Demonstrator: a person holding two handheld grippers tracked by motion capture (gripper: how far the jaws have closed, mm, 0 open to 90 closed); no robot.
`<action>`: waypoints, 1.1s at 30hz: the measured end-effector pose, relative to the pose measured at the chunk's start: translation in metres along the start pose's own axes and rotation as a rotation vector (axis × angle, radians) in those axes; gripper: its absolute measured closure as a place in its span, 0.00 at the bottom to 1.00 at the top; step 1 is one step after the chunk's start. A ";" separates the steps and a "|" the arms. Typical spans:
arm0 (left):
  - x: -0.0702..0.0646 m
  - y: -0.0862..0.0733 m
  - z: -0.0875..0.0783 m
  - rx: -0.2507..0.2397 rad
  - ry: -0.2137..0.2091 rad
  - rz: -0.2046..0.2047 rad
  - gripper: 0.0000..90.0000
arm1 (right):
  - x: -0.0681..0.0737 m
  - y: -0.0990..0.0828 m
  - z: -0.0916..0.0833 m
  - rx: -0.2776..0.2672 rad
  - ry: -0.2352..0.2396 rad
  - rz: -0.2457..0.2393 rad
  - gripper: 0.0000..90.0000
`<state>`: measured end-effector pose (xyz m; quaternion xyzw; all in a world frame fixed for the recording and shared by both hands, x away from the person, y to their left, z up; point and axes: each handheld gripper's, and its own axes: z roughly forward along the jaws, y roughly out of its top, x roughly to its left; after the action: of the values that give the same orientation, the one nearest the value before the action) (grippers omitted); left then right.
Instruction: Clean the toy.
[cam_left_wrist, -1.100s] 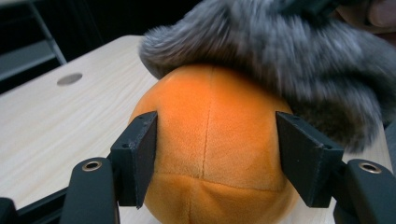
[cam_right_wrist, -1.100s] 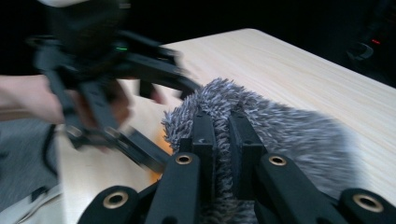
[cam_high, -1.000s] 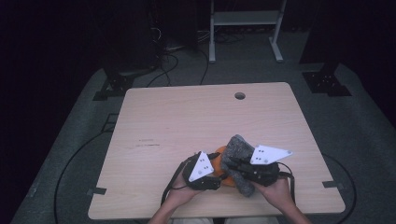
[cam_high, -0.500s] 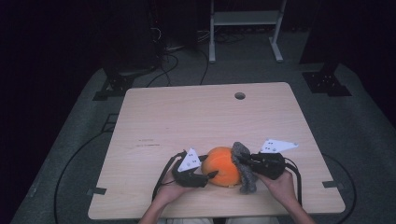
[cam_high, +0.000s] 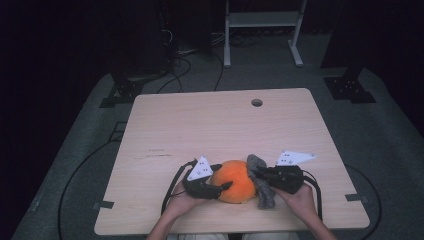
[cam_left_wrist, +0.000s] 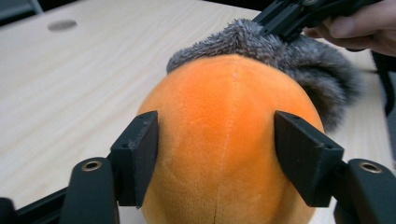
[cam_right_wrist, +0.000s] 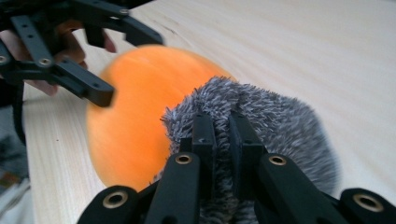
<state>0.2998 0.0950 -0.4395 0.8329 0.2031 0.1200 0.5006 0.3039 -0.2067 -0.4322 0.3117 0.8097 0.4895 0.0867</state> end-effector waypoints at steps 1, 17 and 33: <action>0.000 0.000 0.000 0.007 0.000 0.007 0.38 | -0.001 0.000 -0.001 0.015 -0.017 -0.001 0.91; -0.009 0.012 0.008 -0.023 0.023 0.018 0.46 | 0.025 0.010 0.003 -0.030 0.075 -0.081 0.91; 0.002 0.006 0.005 0.022 -0.008 -0.076 0.26 | 0.041 0.008 0.012 -0.038 0.085 -0.160 0.91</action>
<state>0.3049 0.0893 -0.4371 0.8305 0.2341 0.0953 0.4963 0.2803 -0.1712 -0.4248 0.2232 0.8256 0.5090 0.0971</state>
